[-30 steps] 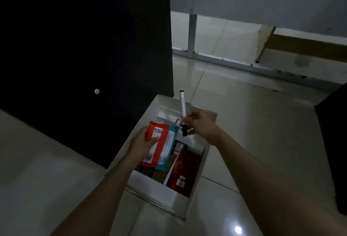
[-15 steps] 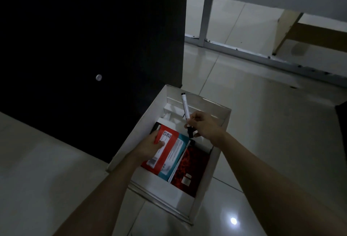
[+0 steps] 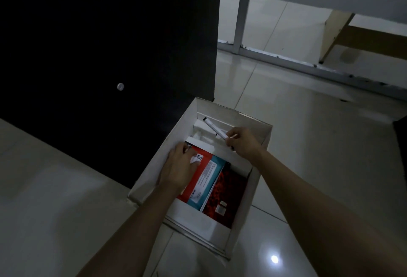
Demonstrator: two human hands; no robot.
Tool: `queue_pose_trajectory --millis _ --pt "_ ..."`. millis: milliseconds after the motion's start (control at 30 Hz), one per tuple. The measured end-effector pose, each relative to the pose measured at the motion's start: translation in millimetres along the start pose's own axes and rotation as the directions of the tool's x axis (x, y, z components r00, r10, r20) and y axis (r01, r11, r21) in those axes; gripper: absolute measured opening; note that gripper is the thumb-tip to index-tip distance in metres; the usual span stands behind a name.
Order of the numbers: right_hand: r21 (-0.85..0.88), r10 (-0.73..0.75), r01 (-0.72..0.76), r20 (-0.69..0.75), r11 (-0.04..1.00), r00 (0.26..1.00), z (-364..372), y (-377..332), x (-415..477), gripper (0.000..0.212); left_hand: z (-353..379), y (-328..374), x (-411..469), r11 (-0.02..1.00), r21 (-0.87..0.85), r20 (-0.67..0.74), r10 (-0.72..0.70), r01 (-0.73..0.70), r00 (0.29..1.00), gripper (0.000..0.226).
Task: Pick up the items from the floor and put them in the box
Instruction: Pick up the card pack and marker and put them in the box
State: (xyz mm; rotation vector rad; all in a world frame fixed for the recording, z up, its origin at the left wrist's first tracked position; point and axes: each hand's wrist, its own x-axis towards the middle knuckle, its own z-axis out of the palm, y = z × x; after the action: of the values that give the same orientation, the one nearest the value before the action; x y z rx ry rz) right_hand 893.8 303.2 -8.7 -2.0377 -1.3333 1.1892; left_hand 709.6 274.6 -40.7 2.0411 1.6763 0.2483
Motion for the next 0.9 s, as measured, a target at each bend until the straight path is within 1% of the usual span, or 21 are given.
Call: queue_pose_trajectory --millis 33,100,200,233,300,333,400,533,600,667,733,800,833,900 --pt "-0.044 0.007 -0.008 -0.021 0.999 1.000 -1.2 0.4 3.8 0.020 -0.7 0.3 4.4 0.999 0.008 -0.021 0.035 -0.035 0.999 0.038" --pt "-0.194 0.010 -0.015 -0.024 0.981 1.000 -4.0 2.2 12.0 0.024 -2.5 3.3 13.3 0.997 0.006 0.015 0.082 -0.082 0.997 0.043" --pt "-0.482 -0.023 0.014 -0.013 0.876 1.000 -4.7 4.2 22.4 0.030 -3.5 5.2 23.0 0.995 -0.054 0.126 0.089 -0.083 0.988 0.059" --pt "-0.541 -0.035 0.029 -0.002 0.840 0.999 -2.8 4.7 25.5 0.031 -2.8 4.1 26.0 0.996 -0.026 0.161 0.087 -0.084 0.983 0.061" --pt "-0.636 -0.057 0.078 0.053 0.767 0.997 4.0 4.8 29.3 0.029 -0.3 0.4 30.6 0.990 0.096 0.236 0.076 -0.101 0.969 0.062" --pt "-0.669 -0.062 0.102 0.084 0.736 0.995 8.1 4.8 29.8 0.028 0.8 -1.7 32.7 0.986 0.130 0.254 0.072 -0.107 0.965 0.061" --pt "-0.727 -0.081 0.143 0.120 0.672 0.990 13.5 6.5 30.2 0.025 1.8 -4.5 35.9 0.984 0.141 0.272 0.071 -0.112 0.960 0.060" --pt "-0.819 -0.140 0.171 0.111 0.547 0.984 14.3 9.7 24.9 0.025 5.1 -7.4 37.3 0.986 0.124 0.282 0.072 -0.111 0.957 0.060" --pt "-0.862 -0.173 0.195 0.126 0.469 0.977 14.9 9.7 21.8 0.027 7.8 -9.5 37.7 0.988 0.117 0.276 0.068 -0.104 0.959 0.060" --pt "-0.882 -0.184 0.211 0.145 0.421 0.972 14.8 9.3 19.1 0.029 9.1 -9.6 37.4 0.989 0.114 0.275 0.062 -0.097 0.959 0.060" --pt "-0.881 -0.175 0.207 0.144 0.425 0.974 12.7 9.0 16.1 0.030 8.3 -6.8 36.7 0.989 0.116 0.282 0.052 -0.088 0.958 0.060" --pt "-0.861 -0.185 0.185 0.108 0.474 0.977 9.1 7.1 11.1 0.028 5.6 -2.2 33.2 0.996 0.079 0.278 0.025 -0.049 0.960 0.060" --pt "-0.843 -0.198 0.177 0.086 0.508 0.977 7.3 4.9 7.7 0.025 4.1 0.3 30.7 1.000 0.019 0.253 0.004 -0.009 0.967 0.058" --pt "-0.772 -0.238 0.172 0.027 0.611 0.971 4.0 -1.9 -4.0 0.023 -4.0 7.9 22.3 0.982 -0.174 0.143 -0.048 0.073 0.989 0.052"
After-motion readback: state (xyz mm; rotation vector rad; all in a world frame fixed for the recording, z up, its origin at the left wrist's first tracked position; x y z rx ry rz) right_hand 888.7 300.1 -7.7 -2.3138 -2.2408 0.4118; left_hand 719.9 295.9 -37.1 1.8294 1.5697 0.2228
